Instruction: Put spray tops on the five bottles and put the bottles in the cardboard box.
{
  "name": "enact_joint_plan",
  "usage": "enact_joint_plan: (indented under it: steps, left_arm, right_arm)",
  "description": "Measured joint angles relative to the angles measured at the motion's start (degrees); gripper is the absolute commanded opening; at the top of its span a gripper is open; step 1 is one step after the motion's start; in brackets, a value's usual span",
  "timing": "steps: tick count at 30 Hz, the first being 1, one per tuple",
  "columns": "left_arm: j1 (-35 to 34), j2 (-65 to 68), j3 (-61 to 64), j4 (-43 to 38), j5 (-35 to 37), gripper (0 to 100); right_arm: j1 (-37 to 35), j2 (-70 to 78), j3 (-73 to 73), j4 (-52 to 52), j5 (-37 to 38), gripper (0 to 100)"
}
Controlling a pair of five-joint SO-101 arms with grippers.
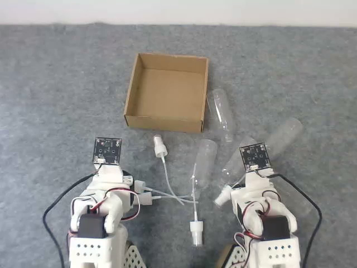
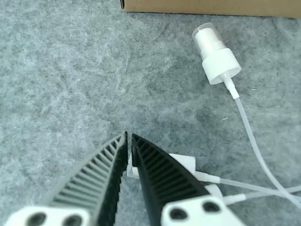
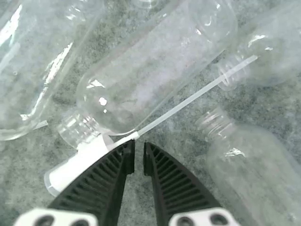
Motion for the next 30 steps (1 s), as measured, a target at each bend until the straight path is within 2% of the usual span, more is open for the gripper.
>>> enact_joint_plan:
  steps: [20,30]
  left_arm:
    - [0.0,0.0,0.0,0.0,0.0,1]
    - [0.0,0.0,0.0,0.0,0.0,1]
  right_arm:
    - [-0.09,0.0,-0.09,0.0,0.0,0.7]
    - [0.0,-0.18,-8.0,0.0,0.0,0.7]
